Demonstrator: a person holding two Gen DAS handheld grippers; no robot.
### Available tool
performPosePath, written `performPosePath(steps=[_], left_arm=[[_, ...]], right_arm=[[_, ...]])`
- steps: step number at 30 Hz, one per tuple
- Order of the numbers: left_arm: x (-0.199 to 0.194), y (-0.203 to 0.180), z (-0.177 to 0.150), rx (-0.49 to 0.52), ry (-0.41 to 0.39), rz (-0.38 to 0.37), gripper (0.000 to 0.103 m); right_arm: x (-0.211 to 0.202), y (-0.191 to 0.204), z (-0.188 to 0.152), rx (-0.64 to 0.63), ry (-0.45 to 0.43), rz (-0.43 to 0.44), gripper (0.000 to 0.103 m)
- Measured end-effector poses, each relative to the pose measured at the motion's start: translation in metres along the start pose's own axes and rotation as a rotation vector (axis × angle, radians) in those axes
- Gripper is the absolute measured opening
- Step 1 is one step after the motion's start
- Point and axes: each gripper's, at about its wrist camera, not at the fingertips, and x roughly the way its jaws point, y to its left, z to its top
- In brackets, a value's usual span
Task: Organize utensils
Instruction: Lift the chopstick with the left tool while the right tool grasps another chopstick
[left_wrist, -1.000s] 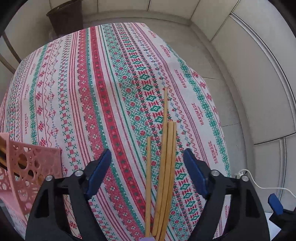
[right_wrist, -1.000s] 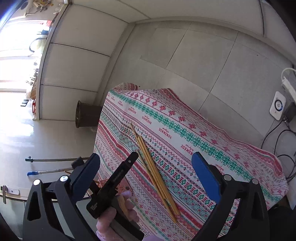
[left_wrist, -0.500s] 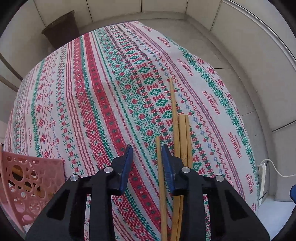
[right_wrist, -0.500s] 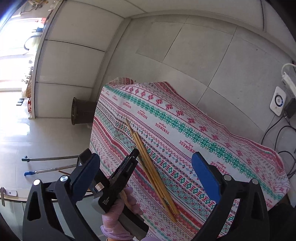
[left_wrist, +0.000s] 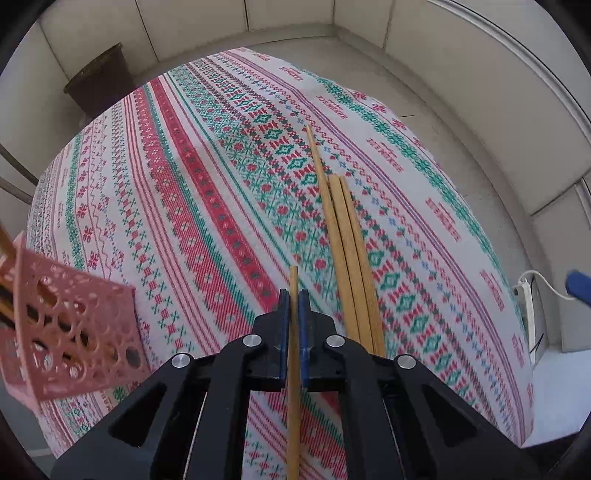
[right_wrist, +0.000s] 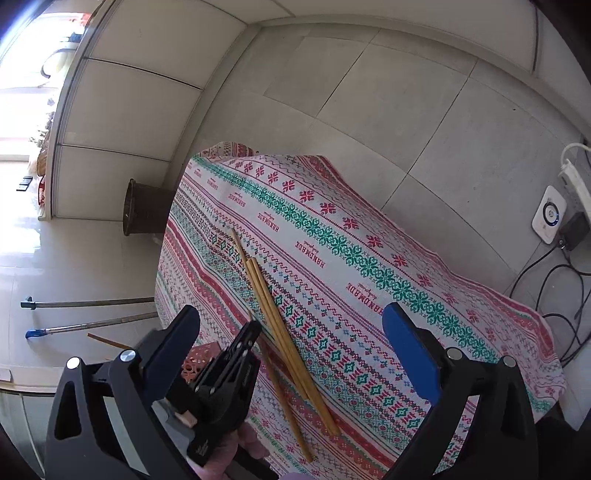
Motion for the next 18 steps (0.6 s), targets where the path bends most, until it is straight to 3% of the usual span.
performPosePath(steps=[5, 10, 13, 18], left_arm=[[-0.054, 0.039, -0.048, -0.025, -0.079, -0.064, 0.004], [-0.099, 0.077, -0.086, -0.098, -0.162, -0.111, 0.004], [-0.122, 0.085, -0.095, -0.122, -0.215, -0.138, 0.004], [-0.140, 0.095, -0.099, -0.131, -0.260, -0.158, 0.004]], right_arm=[[0.032, 0.020, -0.002, -0.105, 0.019, -0.104, 0.096], [0.069, 0.048, -0.006, -0.275, -0.032, -0.229, 0.095], [0.087, 0.058, -0.004, -0.313, -0.033, -0.251, 0.089], [0.115, 0.072, -0.004, -0.400, -0.035, -0.322, 0.071]])
